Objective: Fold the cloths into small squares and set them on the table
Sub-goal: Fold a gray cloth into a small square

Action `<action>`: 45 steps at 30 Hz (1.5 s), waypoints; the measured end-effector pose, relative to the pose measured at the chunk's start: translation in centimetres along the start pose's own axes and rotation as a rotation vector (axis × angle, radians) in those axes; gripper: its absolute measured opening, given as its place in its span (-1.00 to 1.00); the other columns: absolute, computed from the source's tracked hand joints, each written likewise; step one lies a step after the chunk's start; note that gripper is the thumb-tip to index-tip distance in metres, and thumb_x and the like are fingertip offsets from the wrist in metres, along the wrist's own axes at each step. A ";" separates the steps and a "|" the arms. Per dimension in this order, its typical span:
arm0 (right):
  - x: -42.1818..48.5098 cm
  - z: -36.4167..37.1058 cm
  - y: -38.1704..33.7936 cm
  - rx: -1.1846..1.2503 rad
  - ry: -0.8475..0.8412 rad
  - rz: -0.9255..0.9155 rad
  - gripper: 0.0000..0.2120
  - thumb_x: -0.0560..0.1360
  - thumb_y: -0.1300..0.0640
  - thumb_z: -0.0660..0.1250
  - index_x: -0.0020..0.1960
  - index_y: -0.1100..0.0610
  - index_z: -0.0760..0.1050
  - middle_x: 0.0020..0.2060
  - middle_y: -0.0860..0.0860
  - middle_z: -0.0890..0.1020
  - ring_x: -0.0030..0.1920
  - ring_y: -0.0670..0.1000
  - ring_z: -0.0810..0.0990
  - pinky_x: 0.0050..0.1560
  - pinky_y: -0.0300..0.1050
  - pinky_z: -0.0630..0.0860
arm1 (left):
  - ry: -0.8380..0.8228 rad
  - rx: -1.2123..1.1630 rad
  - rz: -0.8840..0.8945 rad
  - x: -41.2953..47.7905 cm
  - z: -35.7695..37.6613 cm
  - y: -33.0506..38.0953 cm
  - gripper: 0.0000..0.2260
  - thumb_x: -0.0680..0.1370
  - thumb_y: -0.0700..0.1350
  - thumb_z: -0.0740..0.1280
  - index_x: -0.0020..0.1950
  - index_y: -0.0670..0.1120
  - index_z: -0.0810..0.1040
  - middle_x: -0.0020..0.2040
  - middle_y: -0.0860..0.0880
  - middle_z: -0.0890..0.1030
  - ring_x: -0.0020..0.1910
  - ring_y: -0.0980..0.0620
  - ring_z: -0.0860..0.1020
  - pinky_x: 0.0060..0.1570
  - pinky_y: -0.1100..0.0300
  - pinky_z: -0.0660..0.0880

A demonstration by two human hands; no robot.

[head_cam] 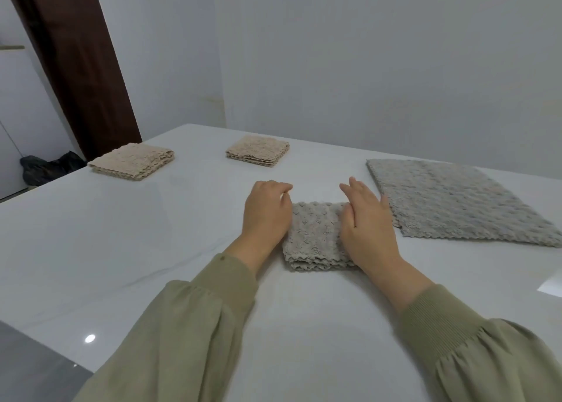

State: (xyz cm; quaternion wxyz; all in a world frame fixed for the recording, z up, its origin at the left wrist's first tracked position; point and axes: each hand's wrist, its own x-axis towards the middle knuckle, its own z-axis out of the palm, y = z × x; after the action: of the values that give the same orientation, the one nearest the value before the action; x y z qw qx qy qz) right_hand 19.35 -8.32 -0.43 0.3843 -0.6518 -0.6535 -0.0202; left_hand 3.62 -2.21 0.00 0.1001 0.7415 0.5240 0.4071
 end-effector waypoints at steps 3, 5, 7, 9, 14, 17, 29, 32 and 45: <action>0.0 0.5 0.5 -0.236 -0.188 -0.067 -0.53 0.61 0.07 -0.09 0.49 0.10 0.17 0.51 0.02 0.15 0.52 0.00 0.02 0.47 0.14 -0.12 | -0.253 0.213 0.190 -1.1 0.5 1.6 -0.60 0.64 -0.11 0.05 0.48 -0.13 0.26 0.46 -0.06 0.33 0.46 -0.03 0.18 0.42 0.04 0.14; -0.2 1.1 1.1 -0.351 -0.464 -0.016 -0.52 0.63 0.02 -0.12 0.53 0.06 0.02 0.54 -0.03 0.03 0.53 -0.02 -0.06 0.47 0.17 -0.11 | -0.542 0.396 0.162 -2.1 1.5 1.5 -0.53 0.65 0.00 -0.07 0.54 -0.12 0.01 0.56 -0.04 0.04 0.53 -0.03 -0.05 0.48 -0.03 -0.02; -0.1 1.3 1.6 -0.370 -0.574 0.019 -0.51 0.64 0.00 -0.14 0.54 0.04 -0.06 0.54 -0.06 -0.03 0.53 -0.04 -0.10 0.47 0.17 -0.12 | -0.678 0.456 0.106 -2.5 2.0 1.0 -0.49 0.65 0.06 -0.13 0.55 -0.10 -0.11 0.57 -0.02 -0.10 0.53 0.00 -0.15 0.48 -0.05 -0.10; 0.2 1.2 1.7 -0.358 -0.579 0.029 -0.51 0.64 0.00 -0.15 0.55 0.04 -0.08 0.54 -0.06 -0.04 0.52 -0.04 -0.11 0.46 0.17 -0.13 | -0.680 0.458 0.100 -2.5 2.1 0.8 -0.49 0.65 0.07 -0.14 0.55 -0.08 -0.14 0.57 0.00 -0.13 0.53 0.02 -0.17 0.49 -0.05 -0.12; 0.0 1.2 1.6 -0.274 -0.555 0.062 -0.52 0.63 0.02 -0.10 0.54 0.05 0.01 0.54 -0.04 0.03 0.52 -0.03 -0.05 0.48 0.15 -0.09 | -0.621 0.390 0.098 -2.9 2.2 0.6 -0.50 0.65 0.08 -0.11 0.56 -0.06 -0.08 0.57 0.03 -0.08 0.53 0.05 -0.15 0.48 -0.07 -0.10; -0.5 0.7 1.9 -0.054 -0.236 0.110 -0.60 0.58 0.14 0.05 0.39 0.16 0.35 0.39 0.10 0.38 0.41 0.10 0.28 0.41 0.06 0.20 | -0.463 0.307 0.149 -3.3 1.5 0.5 -0.53 0.64 0.05 0.00 0.53 -0.06 0.10 0.55 0.00 0.08 0.53 0.04 -0.03 0.47 -0.05 -0.06; -3.5 -1.3 0.5 0.061 -0.136 0.246 -0.69 0.50 0.24 0.18 0.21 0.17 0.52 0.07 0.08 0.61 0.09 0.09 0.52 0.10 -0.10 0.42 | -0.290 0.297 0.357 -4.4 -1.0 0.1 -0.69 0.59 0.05 0.12 -0.19 -0.04 0.56 -0.17 0.08 0.56 0.01 0.04 0.41 0.16 0.08 0.27; -4.0 0.2 -1.9 0.042 -0.187 0.135 -0.74 0.51 0.20 0.19 0.14 0.18 0.54 -0.02 0.07 0.61 0.03 0.09 0.52 0.05 -0.07 0.45 | -0.239 0.313 0.228 -4.1 -3.1 -1.3 -0.59 0.61 0.04 0.08 -0.42 -0.04 0.36 -0.39 0.07 0.42 -0.18 0.03 0.36 0.16 0.04 0.25; -4.7 9.9 -13.7 0.081 -0.288 -0.289 -0.85 0.53 0.13 0.15 -0.01 0.13 0.47 -0.07 0.03 0.55 -0.01 0.07 0.43 -0.01 -0.02 0.40 | -0.040 0.564 -0.218 -3.1 -11.8 -10.6 -0.52 0.63 0.01 0.01 -0.48 -0.07 0.34 -0.47 0.00 0.42 -0.30 -0.06 0.39 0.14 -0.03 0.33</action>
State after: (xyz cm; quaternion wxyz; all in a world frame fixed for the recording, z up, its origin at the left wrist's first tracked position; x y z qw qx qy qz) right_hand 2.08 -9.11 -3.34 0.3060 -0.5313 -0.7887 0.0446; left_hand -12.48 -3.57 0.02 -0.0565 0.6871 0.6908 0.2177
